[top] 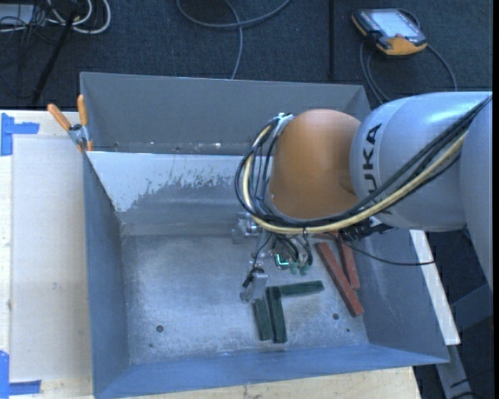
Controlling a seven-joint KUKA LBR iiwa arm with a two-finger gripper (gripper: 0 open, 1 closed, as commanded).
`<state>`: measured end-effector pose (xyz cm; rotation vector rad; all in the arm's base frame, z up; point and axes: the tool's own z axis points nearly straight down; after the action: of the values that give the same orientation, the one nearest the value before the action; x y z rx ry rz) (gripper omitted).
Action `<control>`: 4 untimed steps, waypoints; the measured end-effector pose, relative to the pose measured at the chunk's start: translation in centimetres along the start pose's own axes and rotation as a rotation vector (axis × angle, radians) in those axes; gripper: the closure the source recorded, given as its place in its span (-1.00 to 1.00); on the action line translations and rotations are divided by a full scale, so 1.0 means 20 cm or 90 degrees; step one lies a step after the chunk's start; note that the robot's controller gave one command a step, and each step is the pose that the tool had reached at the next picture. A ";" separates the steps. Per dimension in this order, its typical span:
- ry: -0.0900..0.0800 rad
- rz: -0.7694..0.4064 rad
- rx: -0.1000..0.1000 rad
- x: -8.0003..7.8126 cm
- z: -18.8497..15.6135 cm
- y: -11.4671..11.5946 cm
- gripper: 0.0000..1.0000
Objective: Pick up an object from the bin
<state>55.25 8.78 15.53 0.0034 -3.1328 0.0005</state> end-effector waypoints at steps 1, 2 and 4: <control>-0.005 0.001 0.000 -0.01 -0.02 0.00 -1.00; -0.009 -0.063 -0.001 -0.03 0.07 -0.07 -1.00; -0.004 -0.176 0.000 0.04 0.26 -0.35 -1.00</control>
Offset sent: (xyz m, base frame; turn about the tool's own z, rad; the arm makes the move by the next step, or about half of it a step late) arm 0.0169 -0.0804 -0.0851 -0.3839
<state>54.40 1.82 10.33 0.4353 -3.1089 -0.0009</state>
